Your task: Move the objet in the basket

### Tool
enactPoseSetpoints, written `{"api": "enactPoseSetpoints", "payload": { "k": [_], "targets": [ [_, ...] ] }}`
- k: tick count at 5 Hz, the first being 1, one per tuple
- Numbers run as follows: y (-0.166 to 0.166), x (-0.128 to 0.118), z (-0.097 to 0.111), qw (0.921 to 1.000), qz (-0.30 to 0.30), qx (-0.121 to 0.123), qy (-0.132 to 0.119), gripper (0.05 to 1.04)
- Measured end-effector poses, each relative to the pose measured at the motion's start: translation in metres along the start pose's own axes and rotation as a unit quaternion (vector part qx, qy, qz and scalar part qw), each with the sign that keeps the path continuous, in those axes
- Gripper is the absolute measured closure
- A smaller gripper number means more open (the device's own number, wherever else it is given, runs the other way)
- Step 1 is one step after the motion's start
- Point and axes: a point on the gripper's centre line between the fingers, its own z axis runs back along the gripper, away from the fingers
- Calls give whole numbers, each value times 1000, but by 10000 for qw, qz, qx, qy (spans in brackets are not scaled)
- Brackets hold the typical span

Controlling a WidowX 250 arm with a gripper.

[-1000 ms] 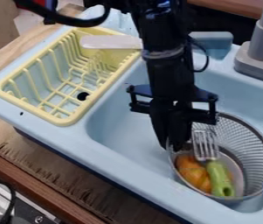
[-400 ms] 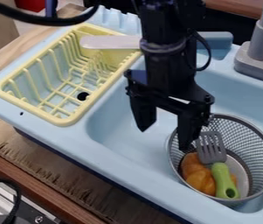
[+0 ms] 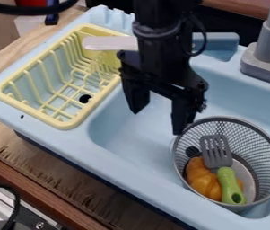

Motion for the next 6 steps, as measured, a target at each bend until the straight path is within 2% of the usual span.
{"api": "enactPoseSetpoints", "payload": {
  "k": [1, 2, 3, 4, 5, 6],
  "targets": [
    [10, 15, -3, 10000, -60, 21, 66, 86],
    [24, 20, 6, 9999, 35, 78, 72, 86],
    [42, 13, 7, 9998, 41, -30, 208, 86],
    [54, 9, 12, 10000, 59, -43, 30, 86],
    [52, 9, 12, 9999, -24, -101, -31, 86],
    [43, 23, 13, 9994, 7, -50, -334, 86]
  ]
}}
